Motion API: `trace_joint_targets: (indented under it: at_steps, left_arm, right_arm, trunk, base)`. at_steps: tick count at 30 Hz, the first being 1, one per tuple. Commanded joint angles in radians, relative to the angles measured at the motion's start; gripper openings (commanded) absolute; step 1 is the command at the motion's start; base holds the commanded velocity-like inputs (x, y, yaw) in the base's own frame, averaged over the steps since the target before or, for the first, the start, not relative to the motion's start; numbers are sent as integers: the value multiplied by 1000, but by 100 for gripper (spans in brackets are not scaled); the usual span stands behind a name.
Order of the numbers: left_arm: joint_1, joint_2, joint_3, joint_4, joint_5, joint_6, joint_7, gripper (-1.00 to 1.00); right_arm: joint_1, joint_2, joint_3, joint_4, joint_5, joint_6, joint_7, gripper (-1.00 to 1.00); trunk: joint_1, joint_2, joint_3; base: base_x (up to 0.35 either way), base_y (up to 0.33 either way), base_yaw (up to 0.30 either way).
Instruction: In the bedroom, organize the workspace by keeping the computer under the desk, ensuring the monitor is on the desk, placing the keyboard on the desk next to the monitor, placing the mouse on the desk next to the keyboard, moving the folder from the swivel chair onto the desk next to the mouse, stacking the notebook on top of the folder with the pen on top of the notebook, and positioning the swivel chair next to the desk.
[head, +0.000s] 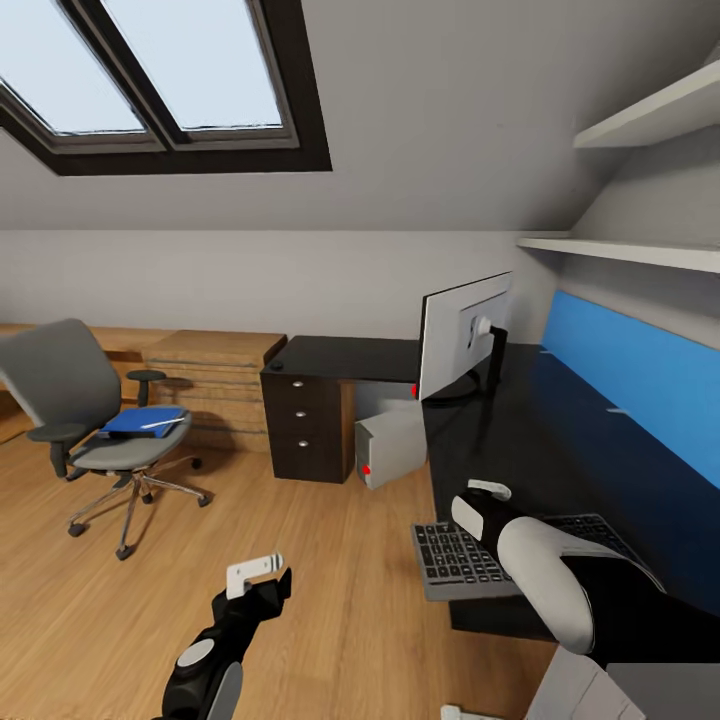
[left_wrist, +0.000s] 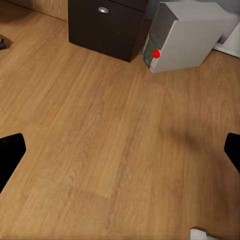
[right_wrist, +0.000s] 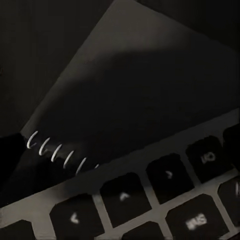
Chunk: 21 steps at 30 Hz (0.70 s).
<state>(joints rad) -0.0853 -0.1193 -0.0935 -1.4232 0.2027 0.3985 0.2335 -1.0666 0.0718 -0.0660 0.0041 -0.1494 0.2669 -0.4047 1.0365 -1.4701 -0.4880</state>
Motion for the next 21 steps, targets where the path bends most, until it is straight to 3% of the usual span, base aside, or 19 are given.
trace_joint_targets:
  at_steps: [1,6,16,21]
  left_arm:
    - [-1,0,-2,0,11,3,9,100]
    - [-1,0,-2,4,11,3,8,100]
    - [-1,0,-3,8,11,3,7,100]
    - [-1,0,-3,30,11,2,7,100]
  right_arm:
    - [-1,0,-6,0,-1,-1,-4,100]
    - [-1,0,-6,1,-1,-4,-2,100]
    - [-1,1,-6,1,-1,-7,-2,100]
    - [-1,3,-4,1,-1,-59,-4,100]
  trunk:
    - [0,-1,-1]
    - [0,-1,-1]
    - [0,-1,-1]
    - [0,-1,-1]
  base:
    - [-141,0,0]
    - [-195,0,0]
    - [-62,0,0]
    - [-56,0,0]
